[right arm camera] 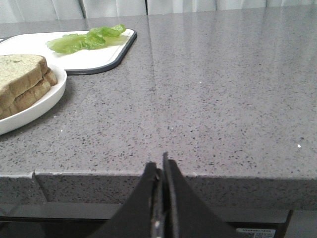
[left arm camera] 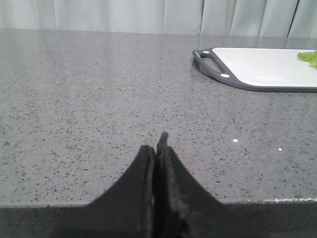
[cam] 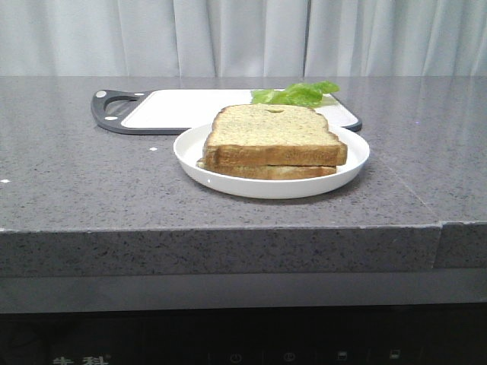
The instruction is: Left arm grabs bread, right arm adds lettuce
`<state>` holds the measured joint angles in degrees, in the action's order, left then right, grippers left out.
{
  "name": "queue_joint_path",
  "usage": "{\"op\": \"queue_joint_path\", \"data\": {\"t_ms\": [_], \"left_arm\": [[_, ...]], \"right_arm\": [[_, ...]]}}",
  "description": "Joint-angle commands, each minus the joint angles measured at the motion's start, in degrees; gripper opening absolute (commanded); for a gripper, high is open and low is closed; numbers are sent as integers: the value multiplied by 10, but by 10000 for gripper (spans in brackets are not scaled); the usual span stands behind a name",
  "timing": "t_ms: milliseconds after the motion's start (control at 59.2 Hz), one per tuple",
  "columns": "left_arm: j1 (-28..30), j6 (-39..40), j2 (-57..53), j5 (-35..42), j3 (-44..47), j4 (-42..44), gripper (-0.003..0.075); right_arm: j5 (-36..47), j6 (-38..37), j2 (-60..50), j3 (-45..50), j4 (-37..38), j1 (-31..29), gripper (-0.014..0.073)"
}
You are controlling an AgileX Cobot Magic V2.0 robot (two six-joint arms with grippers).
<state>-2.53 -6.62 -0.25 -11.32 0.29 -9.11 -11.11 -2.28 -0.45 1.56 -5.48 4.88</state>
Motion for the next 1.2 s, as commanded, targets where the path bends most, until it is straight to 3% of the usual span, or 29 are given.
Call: {"op": "queue_joint_path", "data": {"t_ms": [0, 1013, 1182], "left_arm": [[2, 4, -11, 49, 3, -2, -20], [2, 4, -11, 49, 3, -2, -20], [2, 4, -11, 79, 2, -3, -20]], "right_arm": [[46, 4, -14, -2, 6, -3, -61], [46, 4, -14, -2, 6, -3, -61], [54, 4, -14, -2, 6, -3, -61]]}}
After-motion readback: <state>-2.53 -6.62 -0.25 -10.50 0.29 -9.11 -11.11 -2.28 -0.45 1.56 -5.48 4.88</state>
